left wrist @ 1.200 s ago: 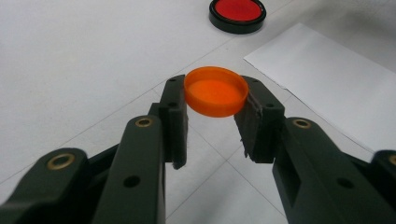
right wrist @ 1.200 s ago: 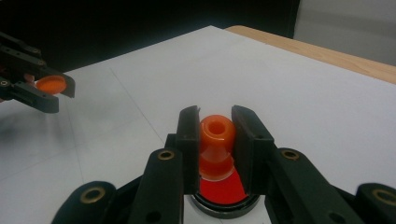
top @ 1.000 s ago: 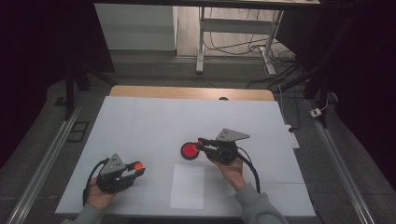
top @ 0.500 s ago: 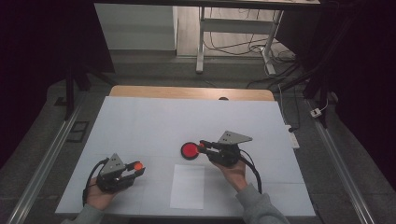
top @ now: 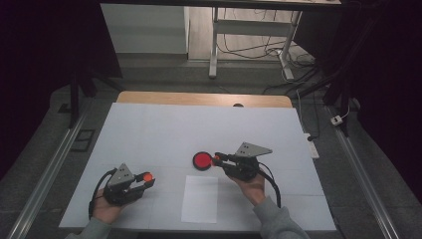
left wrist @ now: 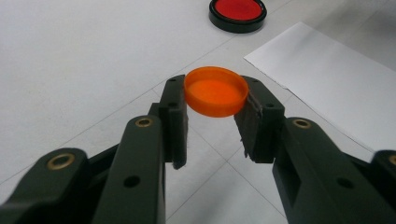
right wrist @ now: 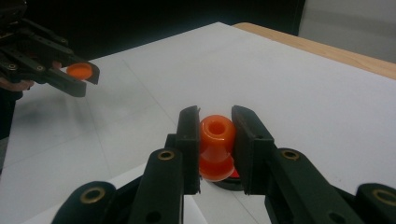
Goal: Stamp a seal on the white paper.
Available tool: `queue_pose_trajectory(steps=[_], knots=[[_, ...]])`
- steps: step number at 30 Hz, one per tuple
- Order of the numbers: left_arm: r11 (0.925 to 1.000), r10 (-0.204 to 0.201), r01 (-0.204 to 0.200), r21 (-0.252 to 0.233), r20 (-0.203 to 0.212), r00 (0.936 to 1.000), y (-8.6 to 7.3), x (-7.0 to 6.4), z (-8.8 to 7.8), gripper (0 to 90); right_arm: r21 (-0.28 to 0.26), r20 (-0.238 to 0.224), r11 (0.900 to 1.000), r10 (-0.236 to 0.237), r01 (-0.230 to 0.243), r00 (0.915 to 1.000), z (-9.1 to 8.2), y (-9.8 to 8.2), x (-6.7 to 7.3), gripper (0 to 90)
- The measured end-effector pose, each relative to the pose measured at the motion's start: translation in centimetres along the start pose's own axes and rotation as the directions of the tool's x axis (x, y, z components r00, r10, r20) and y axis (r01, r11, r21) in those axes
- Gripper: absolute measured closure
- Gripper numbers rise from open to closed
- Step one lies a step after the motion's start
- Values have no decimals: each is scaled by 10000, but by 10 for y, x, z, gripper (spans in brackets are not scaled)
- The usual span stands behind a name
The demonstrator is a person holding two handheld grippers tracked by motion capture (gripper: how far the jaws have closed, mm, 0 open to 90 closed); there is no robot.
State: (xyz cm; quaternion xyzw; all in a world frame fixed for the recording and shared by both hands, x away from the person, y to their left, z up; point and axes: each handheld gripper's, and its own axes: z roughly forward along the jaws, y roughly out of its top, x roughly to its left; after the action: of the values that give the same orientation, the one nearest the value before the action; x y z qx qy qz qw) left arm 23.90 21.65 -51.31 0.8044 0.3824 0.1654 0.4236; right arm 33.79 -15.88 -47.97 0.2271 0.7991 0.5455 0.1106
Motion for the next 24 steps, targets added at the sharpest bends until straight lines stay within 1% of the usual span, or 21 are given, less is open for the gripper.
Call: queue_pose_trajectory(steps=[3, 9, 16, 24], knots=[[10000, -1, 1, 5, -1, 10000, 0, 0, 0, 645, -26, -62, 10000, 50, -50, 10000, -3, -1, 2, 724], [10000, -10, 10, 19, 3, 10000, 0, 0, 1, 645, 104, -222, 9999, -1, 3, 9998, -6, -4, 6, 725], [10000, -12, 12, 17, 7, 10000, 0, 0, 1, 645, 265, -453, 9996, -67, 79, 9989, -4, -9, 12, 724], [10000, -13, 12, 44, 34, 10000, 0, 0, 1, 645, 398, -797, 9990, -185, 217, 9967, -3, -12, 22, 724]])
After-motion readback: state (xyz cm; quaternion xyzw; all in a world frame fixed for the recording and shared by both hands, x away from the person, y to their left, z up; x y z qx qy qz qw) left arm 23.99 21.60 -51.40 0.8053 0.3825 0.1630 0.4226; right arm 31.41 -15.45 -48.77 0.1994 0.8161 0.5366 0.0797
